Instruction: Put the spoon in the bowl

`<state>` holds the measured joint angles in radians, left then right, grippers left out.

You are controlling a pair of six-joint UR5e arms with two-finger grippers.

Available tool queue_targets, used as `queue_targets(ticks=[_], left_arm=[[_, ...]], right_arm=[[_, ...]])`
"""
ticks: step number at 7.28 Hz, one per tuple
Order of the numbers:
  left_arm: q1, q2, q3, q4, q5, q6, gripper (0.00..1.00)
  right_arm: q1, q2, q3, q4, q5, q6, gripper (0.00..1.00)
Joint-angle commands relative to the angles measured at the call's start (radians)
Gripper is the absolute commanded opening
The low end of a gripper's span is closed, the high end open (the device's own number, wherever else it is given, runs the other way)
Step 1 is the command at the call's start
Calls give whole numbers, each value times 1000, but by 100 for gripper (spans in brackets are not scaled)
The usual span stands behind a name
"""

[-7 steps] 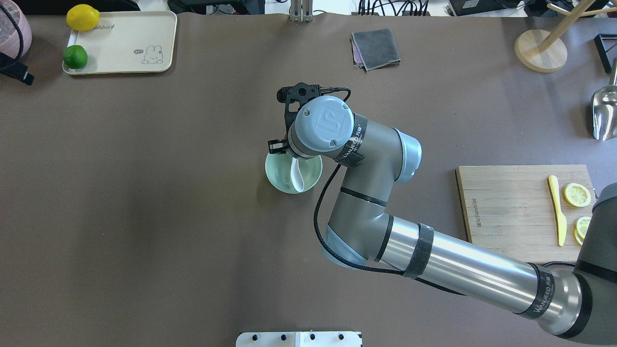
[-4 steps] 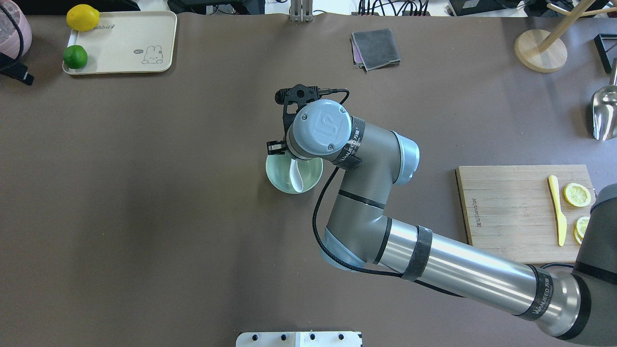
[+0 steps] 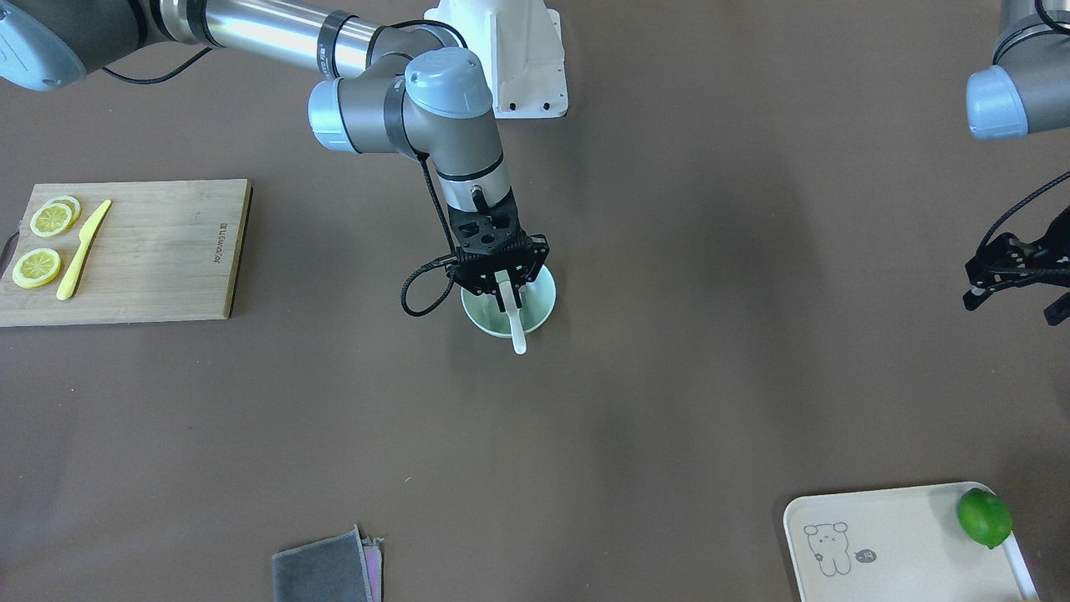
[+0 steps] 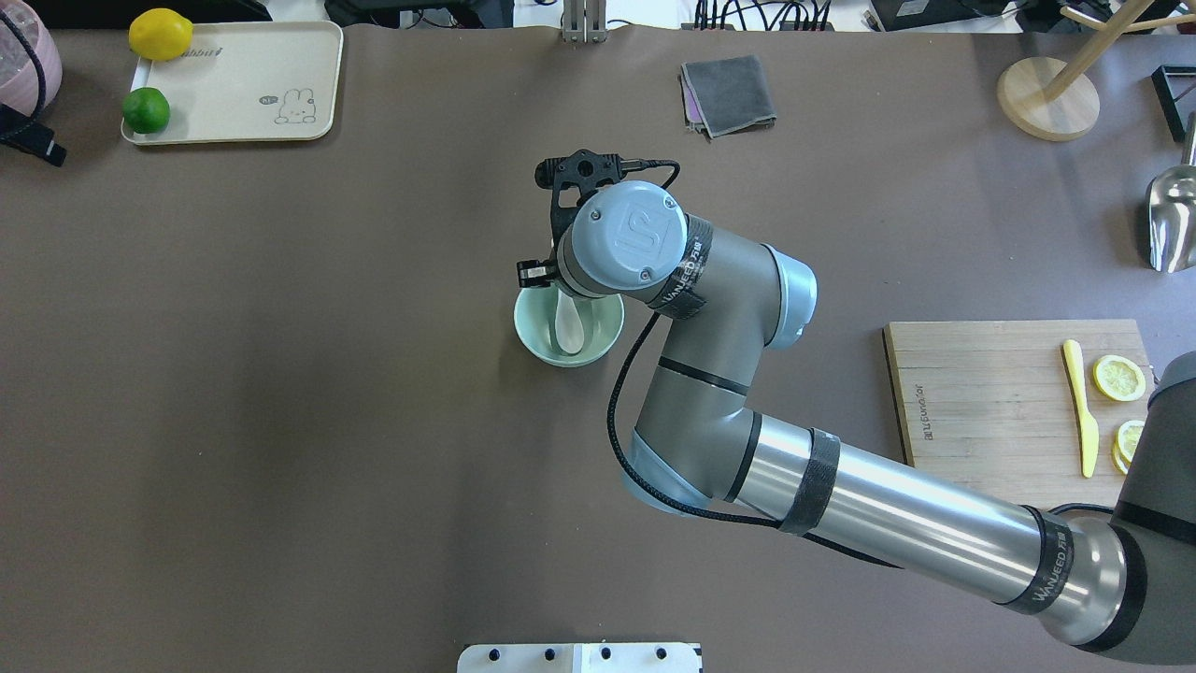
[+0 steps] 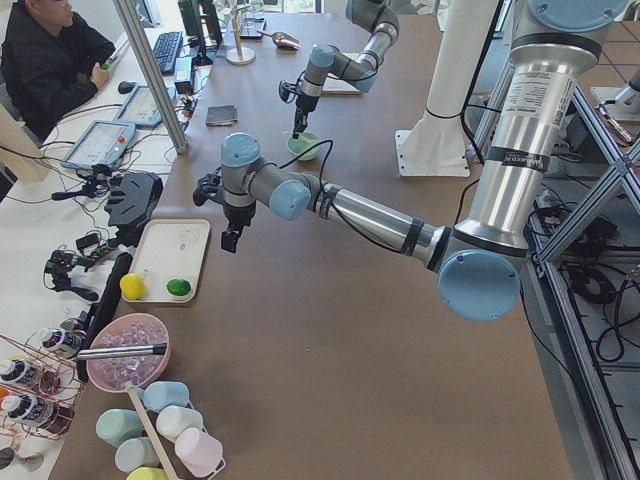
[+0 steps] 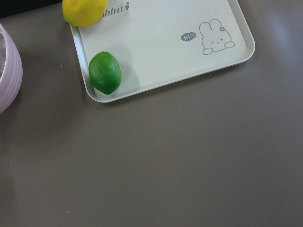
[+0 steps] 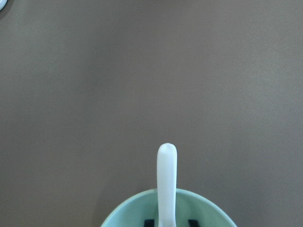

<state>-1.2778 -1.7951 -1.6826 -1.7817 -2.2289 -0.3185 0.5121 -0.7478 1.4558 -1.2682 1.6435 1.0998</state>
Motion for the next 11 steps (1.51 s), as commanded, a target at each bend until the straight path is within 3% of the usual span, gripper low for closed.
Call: queue_targets(ticks=[1,2,3,4,7,9,11], left_arm=[[3,-1,6,-5,0,-1,98],[3,-9,4,-8,0,2,98],[3,-7,6,-31,2,-2,98],[0,-9,6,-34,2,-4,98],[-17,15,15,-201,47,-5,98],[-18,65,18,-255,139,-5,98],[-56,135,50,-255,141,-7,98]], right_arm=[[14,5,-2,1,1,3,100],[51,18,3,-2,39,3,100],[122,5,18,-13,187,-1,100],[219,-68,70,-14,360,-15,100],[515,-385,256,-87,631,-322,100],[710,-591,310,-172,720,-644,100],[866,-709,301,-372,672,-1056,100]])
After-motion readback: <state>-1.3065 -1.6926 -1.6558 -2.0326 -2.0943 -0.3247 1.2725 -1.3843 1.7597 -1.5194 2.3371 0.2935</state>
